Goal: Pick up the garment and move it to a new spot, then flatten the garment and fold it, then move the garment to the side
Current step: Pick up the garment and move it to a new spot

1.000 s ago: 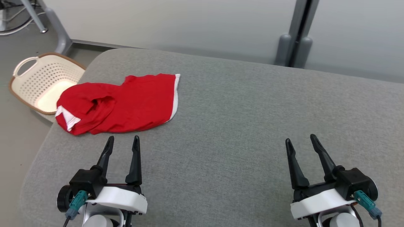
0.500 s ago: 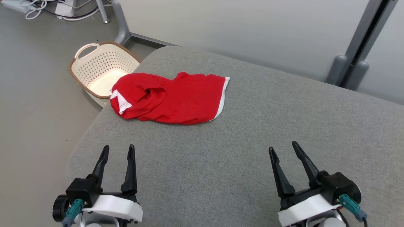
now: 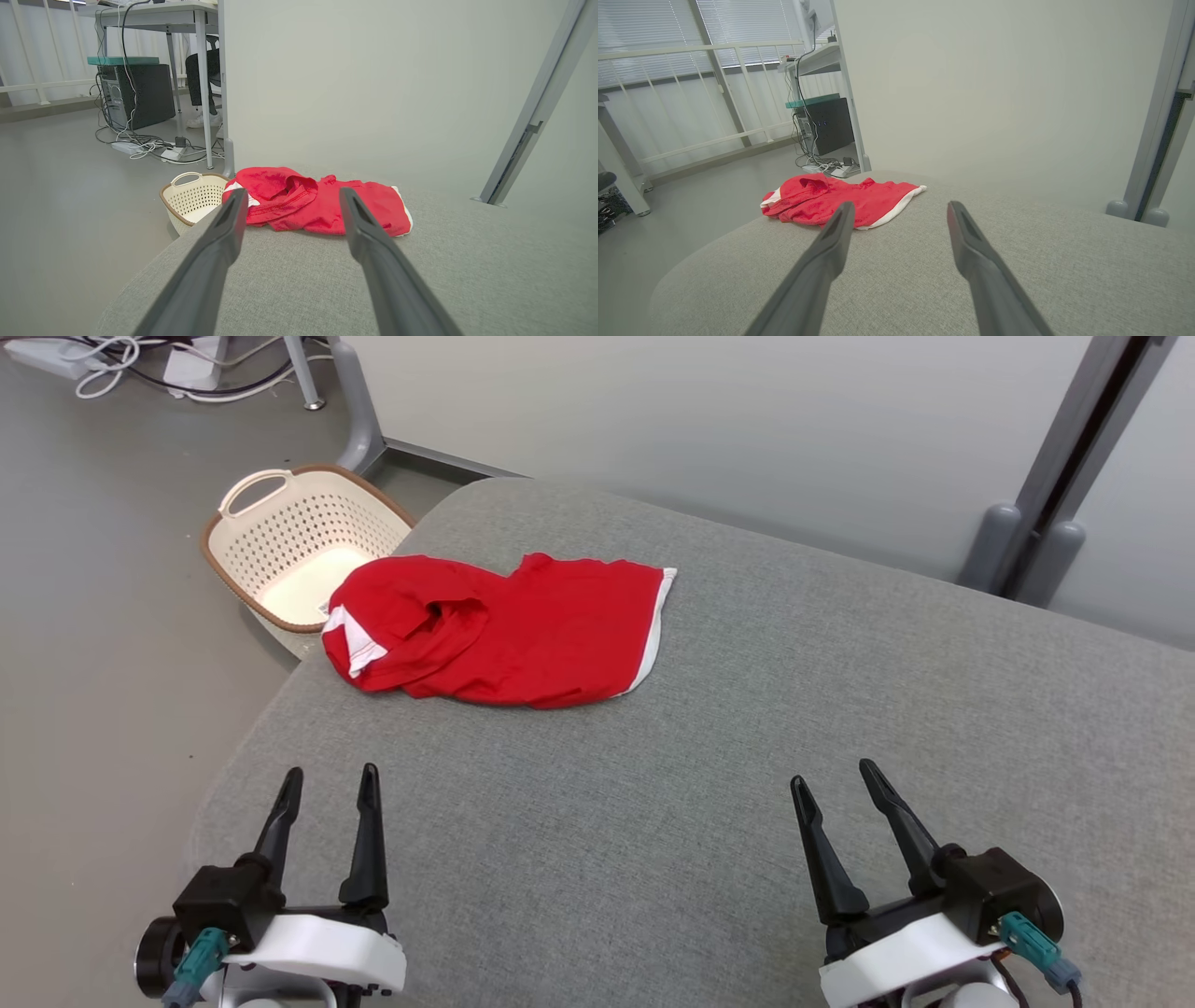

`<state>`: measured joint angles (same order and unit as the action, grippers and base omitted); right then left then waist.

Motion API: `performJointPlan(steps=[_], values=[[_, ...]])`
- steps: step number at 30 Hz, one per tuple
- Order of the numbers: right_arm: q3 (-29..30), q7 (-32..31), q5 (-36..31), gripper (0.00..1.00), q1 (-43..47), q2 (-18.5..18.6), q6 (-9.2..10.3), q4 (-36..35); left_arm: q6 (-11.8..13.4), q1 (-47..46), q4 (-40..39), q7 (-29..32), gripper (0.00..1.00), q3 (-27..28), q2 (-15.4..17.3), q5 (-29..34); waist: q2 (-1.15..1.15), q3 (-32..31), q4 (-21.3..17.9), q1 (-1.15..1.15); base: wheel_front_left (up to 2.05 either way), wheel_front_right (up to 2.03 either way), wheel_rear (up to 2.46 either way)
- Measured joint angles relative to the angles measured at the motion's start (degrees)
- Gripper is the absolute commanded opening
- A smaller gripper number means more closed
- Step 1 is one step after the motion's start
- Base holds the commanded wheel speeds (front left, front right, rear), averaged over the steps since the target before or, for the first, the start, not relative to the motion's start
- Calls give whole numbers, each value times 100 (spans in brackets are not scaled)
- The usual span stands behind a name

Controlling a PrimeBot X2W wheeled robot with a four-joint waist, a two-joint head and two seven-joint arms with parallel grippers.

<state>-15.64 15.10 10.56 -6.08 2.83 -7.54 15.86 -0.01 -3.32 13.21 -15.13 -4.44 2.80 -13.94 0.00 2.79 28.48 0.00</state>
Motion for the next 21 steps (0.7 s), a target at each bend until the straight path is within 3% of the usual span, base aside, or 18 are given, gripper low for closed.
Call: performJointPlan(steps=[10, 21], values=[[245, 0, -292, 100, -177, 0, 0, -119, -116, -429, 49, -1, 100, 458, 9, 201, 0, 417, -267, 0, 0, 0, 0], [694, 1, -570, 100, -592, 424, 0, -463, -353, -2193, 1946, 232, 100, 577, 724, 443, 0, 1377, -610, 0, 0, 0, 0]])
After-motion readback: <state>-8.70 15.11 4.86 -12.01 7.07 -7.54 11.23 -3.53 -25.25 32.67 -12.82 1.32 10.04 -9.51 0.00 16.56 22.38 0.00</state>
